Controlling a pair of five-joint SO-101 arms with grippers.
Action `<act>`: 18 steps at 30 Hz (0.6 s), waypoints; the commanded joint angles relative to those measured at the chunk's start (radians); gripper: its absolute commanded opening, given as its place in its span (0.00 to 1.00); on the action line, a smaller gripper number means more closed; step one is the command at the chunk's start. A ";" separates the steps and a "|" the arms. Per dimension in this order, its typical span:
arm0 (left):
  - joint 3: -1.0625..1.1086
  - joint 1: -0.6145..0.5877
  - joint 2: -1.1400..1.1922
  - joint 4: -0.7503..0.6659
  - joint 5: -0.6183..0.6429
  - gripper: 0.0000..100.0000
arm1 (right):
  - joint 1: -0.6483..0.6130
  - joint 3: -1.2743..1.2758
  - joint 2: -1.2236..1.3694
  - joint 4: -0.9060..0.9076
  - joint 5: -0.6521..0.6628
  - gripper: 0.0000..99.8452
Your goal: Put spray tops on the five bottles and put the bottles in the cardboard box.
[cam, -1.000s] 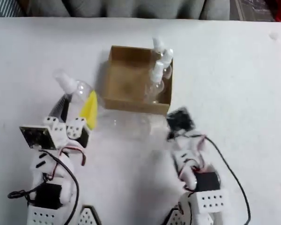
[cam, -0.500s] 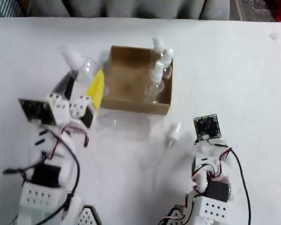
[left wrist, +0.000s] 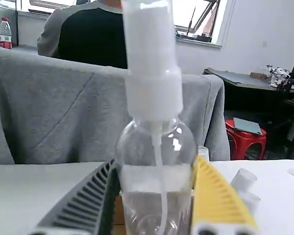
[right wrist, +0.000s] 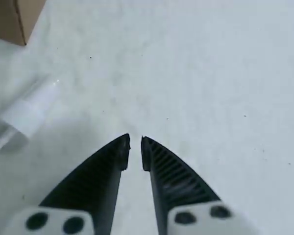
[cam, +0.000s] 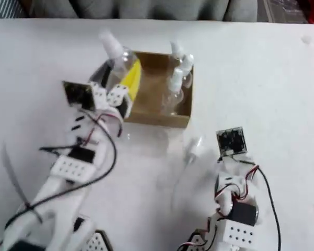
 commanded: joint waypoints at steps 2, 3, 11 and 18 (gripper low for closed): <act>-0.190 0.007 0.242 -0.152 -0.014 0.02 | 0.013 0.012 -0.012 0.004 0.006 0.02; -0.219 0.001 0.294 -0.157 -0.014 0.02 | 0.013 0.012 -0.012 0.004 0.006 0.02; -0.439 -0.019 0.602 -0.158 -0.014 0.02 | 0.013 0.012 -0.010 0.004 0.006 0.02; -0.560 -0.021 0.786 -0.158 -0.014 0.02 | 0.013 0.012 -0.010 0.004 0.043 0.02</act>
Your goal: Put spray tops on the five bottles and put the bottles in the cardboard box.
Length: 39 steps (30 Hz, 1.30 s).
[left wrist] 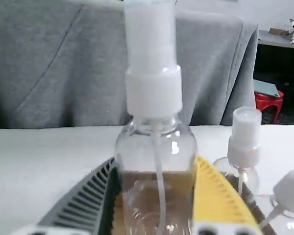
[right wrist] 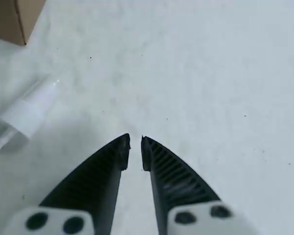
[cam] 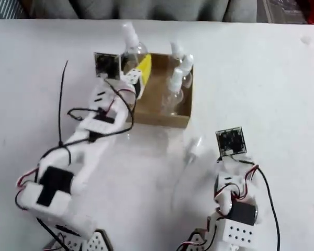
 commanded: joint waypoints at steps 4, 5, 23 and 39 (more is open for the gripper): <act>-0.138 -0.021 0.116 -0.107 -0.012 0.02 | 0.013 0.012 -0.010 0.004 0.048 0.02; -0.138 -0.028 0.134 -0.144 -0.012 0.02 | 0.012 0.012 -0.010 0.004 0.048 0.02; -0.307 -0.053 0.403 -0.255 -0.092 0.02 | 0.008 0.012 -0.010 0.004 0.048 0.02; -0.400 -0.076 0.519 -0.250 -0.089 0.02 | 0.007 0.012 -0.010 0.015 0.048 0.02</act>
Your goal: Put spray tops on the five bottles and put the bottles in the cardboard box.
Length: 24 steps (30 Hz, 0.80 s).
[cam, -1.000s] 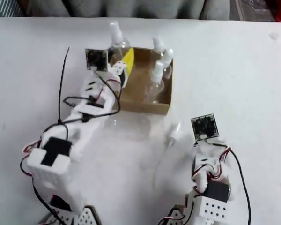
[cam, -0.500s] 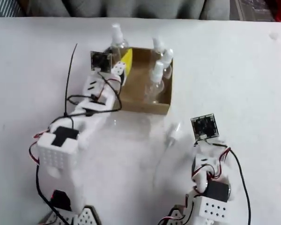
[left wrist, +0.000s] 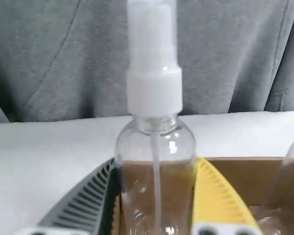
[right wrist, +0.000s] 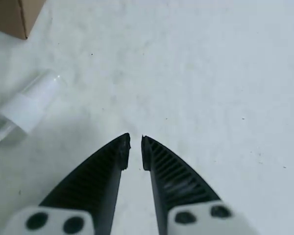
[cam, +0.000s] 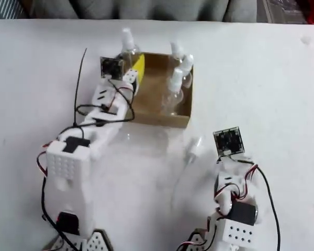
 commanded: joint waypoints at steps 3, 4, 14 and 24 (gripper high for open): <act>-0.052 -0.010 -0.016 -0.025 -0.011 0.02 | 0.008 0.012 -0.010 0.015 0.011 0.02; -0.054 -0.010 -0.016 -0.006 -0.011 0.02 | 0.008 0.012 -0.010 0.015 0.011 0.02; -0.058 -0.012 -0.018 0.048 -0.012 0.02 | 0.008 0.012 -0.010 0.016 0.011 0.02; -0.049 -0.012 -0.016 0.048 -0.109 0.02 | 0.008 0.012 -0.010 0.016 0.011 0.02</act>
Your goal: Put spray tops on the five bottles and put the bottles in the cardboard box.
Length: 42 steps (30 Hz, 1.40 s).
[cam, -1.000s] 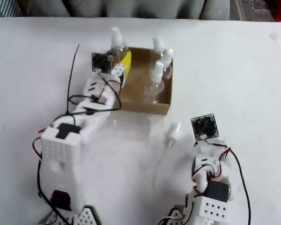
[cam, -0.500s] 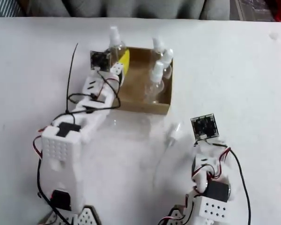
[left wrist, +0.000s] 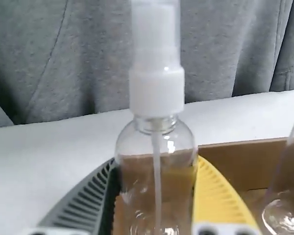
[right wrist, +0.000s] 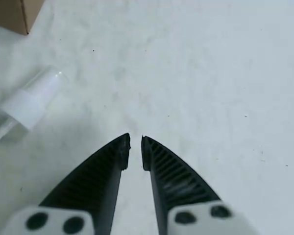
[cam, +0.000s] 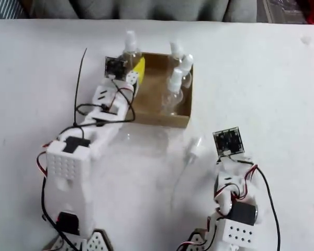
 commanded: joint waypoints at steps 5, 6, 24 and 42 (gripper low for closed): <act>-0.044 -0.010 -0.018 0.003 -0.020 0.10 | 0.008 0.012 -0.010 0.002 0.009 0.02; -0.032 -0.010 -0.018 0.003 -0.020 0.13 | 0.008 0.012 -0.010 0.002 0.009 0.02; -0.003 -0.019 -0.030 0.003 -0.020 0.23 | 0.008 0.012 -0.010 0.002 0.011 0.02; 0.035 -0.021 -0.090 0.003 0.054 0.27 | 0.008 0.012 -0.010 0.002 0.011 0.02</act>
